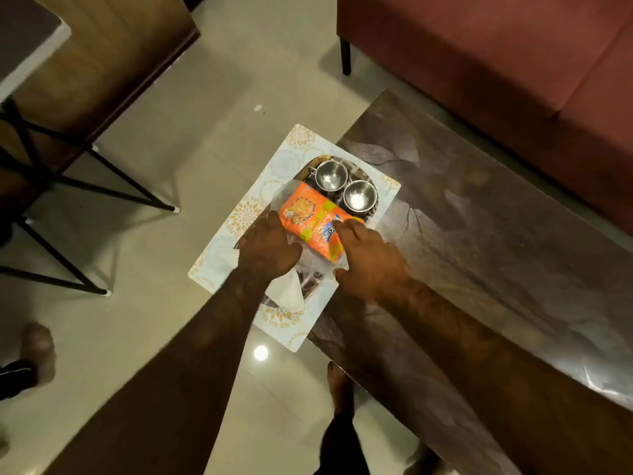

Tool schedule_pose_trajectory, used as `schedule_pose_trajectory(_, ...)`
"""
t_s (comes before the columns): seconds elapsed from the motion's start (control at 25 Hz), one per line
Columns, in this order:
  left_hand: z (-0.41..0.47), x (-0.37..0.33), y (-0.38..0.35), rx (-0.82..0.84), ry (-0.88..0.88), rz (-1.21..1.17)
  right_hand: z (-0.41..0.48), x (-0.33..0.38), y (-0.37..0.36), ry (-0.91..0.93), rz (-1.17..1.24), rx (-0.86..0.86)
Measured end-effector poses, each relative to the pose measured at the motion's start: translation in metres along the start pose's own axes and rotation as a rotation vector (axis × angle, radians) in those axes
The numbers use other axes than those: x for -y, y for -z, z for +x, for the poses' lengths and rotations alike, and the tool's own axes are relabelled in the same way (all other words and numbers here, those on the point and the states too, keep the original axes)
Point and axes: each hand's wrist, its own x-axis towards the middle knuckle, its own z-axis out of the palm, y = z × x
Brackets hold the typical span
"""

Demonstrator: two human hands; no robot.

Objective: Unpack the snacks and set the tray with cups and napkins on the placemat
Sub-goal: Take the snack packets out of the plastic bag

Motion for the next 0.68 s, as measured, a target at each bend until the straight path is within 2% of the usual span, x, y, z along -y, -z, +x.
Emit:
schedule_pose_trajectory(0.2,0.014,0.010,-0.013,-0.061,0.108,-0.201,0.025,0.016,-0.025,0.078,-0.158,-0.053)
schedule_pose_trajectory(0.4,0.025,0.011,-0.014,-0.087,0.009,-0.466,0.040,0.020,-0.036,0.019,-0.167,-0.075)
schedule_pose_trajectory(0.68,0.022,0.011,-0.011,-0.094,0.009,-0.811,0.044,0.027,-0.040,-0.077,-0.147,-0.101)
